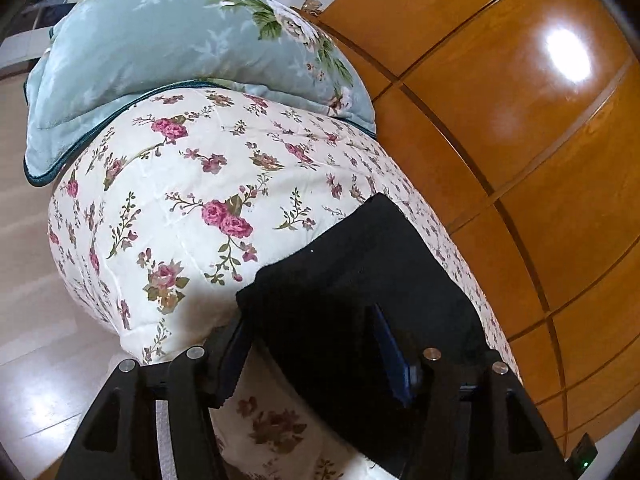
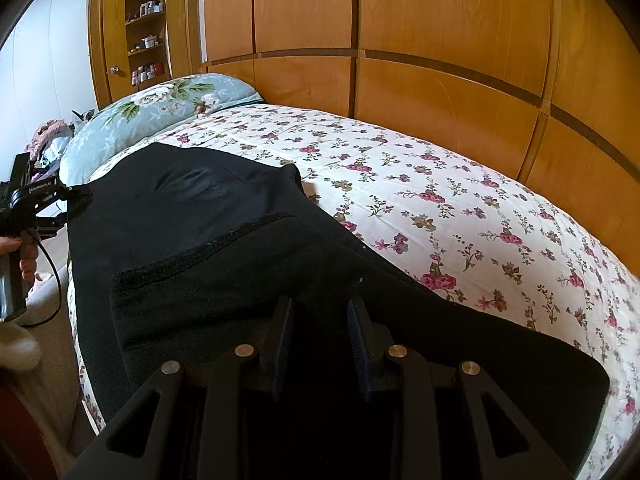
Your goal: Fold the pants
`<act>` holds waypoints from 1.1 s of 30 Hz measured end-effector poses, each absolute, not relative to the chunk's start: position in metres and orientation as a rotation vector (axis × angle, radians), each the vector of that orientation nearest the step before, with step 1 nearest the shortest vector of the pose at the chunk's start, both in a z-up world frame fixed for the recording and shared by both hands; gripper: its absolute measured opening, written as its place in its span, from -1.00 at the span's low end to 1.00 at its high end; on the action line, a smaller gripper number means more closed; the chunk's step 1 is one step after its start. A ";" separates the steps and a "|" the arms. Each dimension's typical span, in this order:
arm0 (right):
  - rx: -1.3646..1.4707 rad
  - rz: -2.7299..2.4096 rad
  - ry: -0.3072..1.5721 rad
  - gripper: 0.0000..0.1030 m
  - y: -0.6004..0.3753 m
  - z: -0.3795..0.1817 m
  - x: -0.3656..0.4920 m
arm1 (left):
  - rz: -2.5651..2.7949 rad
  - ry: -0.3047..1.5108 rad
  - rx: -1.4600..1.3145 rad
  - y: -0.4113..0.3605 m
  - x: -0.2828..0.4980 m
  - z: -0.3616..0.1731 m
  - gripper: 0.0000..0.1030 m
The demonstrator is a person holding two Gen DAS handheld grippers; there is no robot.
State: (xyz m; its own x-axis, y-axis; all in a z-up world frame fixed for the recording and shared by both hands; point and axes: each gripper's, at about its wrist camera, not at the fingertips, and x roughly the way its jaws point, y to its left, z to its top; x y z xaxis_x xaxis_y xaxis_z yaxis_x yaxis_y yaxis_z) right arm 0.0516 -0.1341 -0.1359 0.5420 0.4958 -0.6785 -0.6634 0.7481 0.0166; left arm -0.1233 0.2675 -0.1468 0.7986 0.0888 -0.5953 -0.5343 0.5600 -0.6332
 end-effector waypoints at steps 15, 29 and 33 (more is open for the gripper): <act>-0.254 0.695 0.718 -0.42 -0.134 -0.136 0.051 | 0.145 0.425 -0.721 0.221 -0.088 -0.061 -0.75; -0.230 0.699 0.729 -0.42 -0.136 -0.134 0.053 | -0.303 0.409 -0.547 0.100 -0.053 0.004 -0.75; -0.215 0.702 0.739 -0.42 -0.137 -0.134 0.054 | -0.443 0.452 -0.500 0.061 -0.044 0.007 -0.75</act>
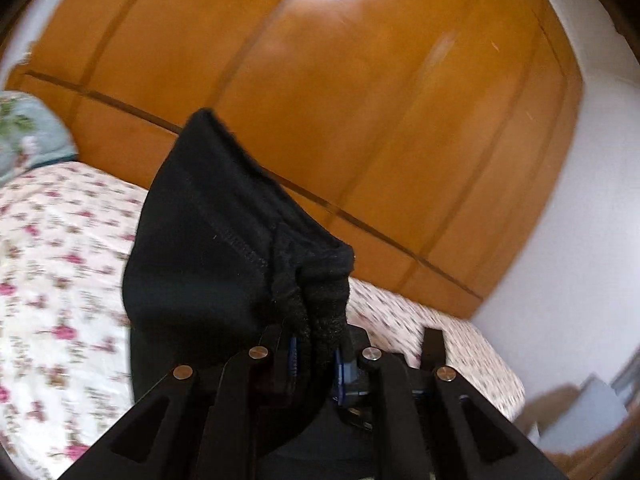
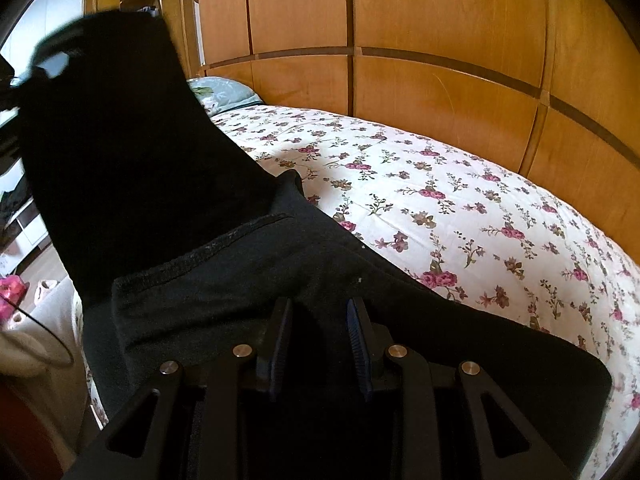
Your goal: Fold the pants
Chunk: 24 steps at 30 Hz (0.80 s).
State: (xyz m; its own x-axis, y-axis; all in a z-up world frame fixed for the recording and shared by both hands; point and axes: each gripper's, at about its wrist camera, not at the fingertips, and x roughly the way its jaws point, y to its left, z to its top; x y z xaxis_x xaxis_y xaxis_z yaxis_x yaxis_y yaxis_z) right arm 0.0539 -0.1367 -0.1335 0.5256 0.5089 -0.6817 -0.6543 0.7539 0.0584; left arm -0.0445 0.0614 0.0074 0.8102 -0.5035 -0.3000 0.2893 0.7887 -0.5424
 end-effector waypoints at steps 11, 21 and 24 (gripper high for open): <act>0.121 0.541 0.802 -0.42 -0.208 -0.102 0.052 | -0.730 0.631 -0.336 -0.039 -0.026 -0.019 -0.75; 0.390 0.502 0.809 0.14 -0.250 -0.098 0.033 | -0.788 0.700 -0.010 -0.107 -0.044 -0.065 -0.35; 0.444 0.534 0.837 0.22 -0.246 -0.103 0.032 | -0.833 0.668 -0.079 -0.084 -0.051 -0.047 -0.35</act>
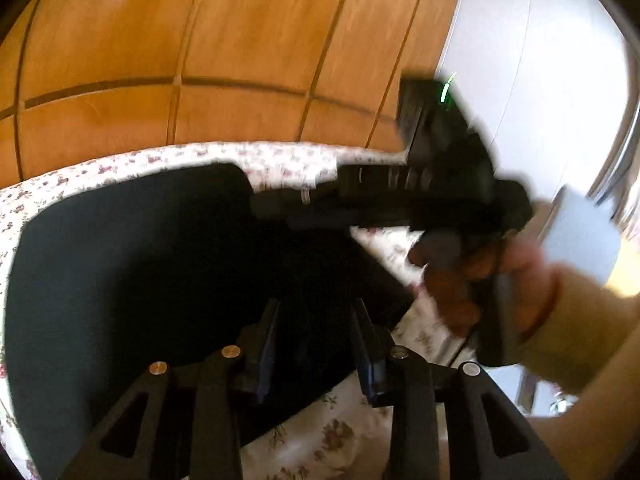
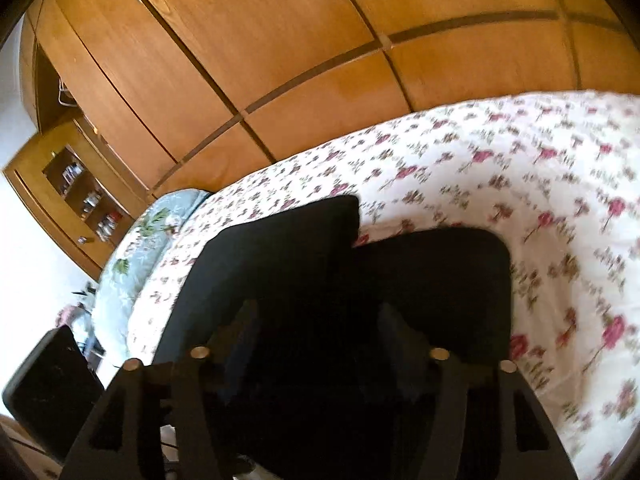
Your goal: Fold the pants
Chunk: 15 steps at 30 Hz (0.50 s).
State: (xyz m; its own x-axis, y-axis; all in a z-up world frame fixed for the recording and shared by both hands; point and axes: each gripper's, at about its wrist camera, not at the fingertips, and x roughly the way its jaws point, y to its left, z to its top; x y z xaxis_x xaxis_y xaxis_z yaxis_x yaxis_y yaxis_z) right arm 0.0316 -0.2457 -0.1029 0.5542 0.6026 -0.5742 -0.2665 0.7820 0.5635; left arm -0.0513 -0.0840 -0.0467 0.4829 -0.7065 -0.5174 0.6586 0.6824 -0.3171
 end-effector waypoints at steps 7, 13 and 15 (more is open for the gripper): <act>0.518 0.596 0.908 0.27 -0.235 -0.122 0.032 | -0.439 0.521 -0.293 0.016 -0.032 -0.026 -0.35; 0.464 0.621 0.903 -0.63 -0.209 -0.124 0.032 | -0.238 0.683 -0.329 0.052 -0.022 -0.068 -0.35; 0.483 0.634 0.857 -0.75 -0.213 -0.111 0.027 | -0.250 0.674 -0.320 0.042 -0.028 -0.070 -0.35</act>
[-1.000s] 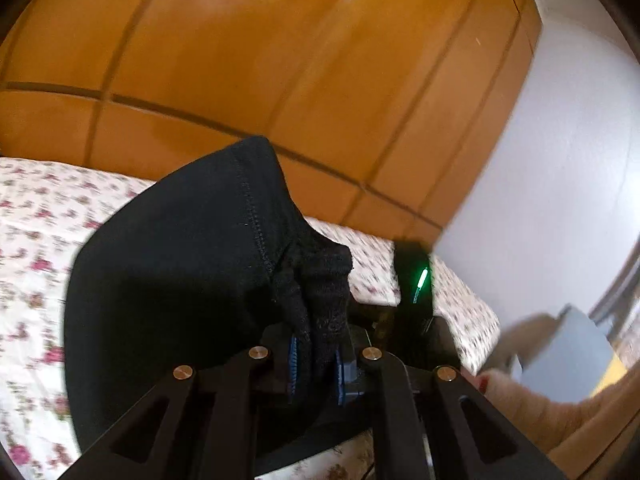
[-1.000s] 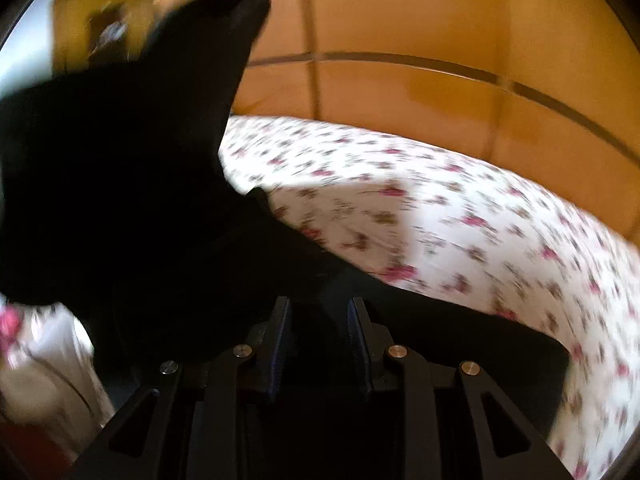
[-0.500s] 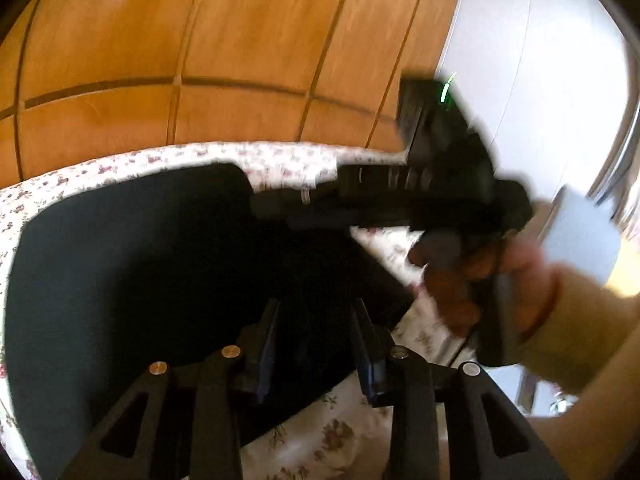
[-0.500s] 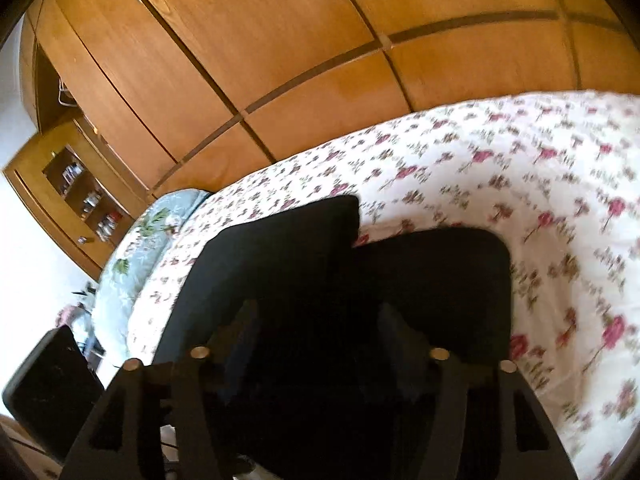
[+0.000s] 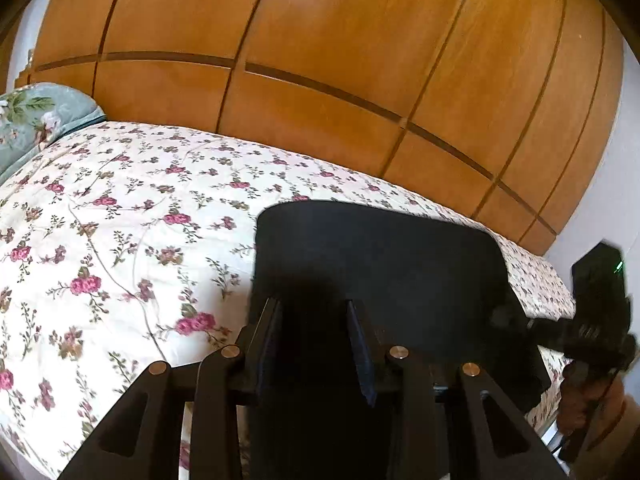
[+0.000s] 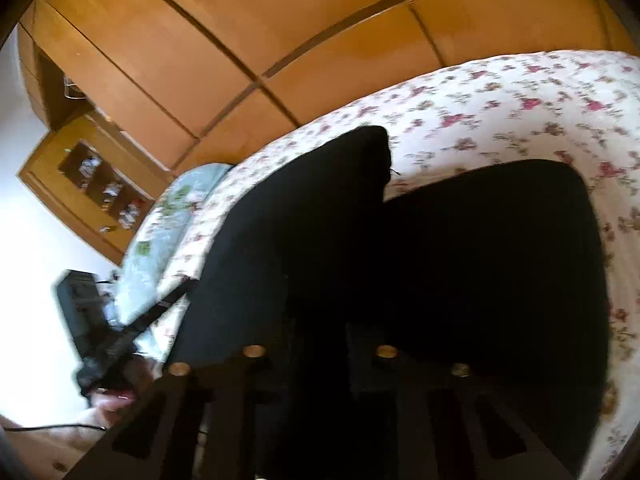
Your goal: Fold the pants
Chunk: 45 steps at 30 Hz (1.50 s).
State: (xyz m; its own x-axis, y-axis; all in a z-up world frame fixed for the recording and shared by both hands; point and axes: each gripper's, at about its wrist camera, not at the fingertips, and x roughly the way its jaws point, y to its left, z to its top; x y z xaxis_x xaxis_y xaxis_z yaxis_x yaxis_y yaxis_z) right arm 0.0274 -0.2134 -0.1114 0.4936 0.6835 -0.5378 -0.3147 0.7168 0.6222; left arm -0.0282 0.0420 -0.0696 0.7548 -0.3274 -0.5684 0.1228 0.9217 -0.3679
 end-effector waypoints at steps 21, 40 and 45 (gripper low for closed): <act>0.547 0.347 0.706 -0.91 -0.309 -0.087 -0.001 | -0.590 0.701 -0.044 -0.057 -0.019 -0.064 -0.26; -0.010 0.285 0.800 -0.50 -0.194 -0.120 0.090 | -0.288 0.868 0.030 -0.058 0.084 -0.079 -0.12; 0.092 0.275 0.798 -0.62 -0.207 -0.129 0.103 | -0.272 0.874 0.028 -0.062 0.095 -0.085 -0.11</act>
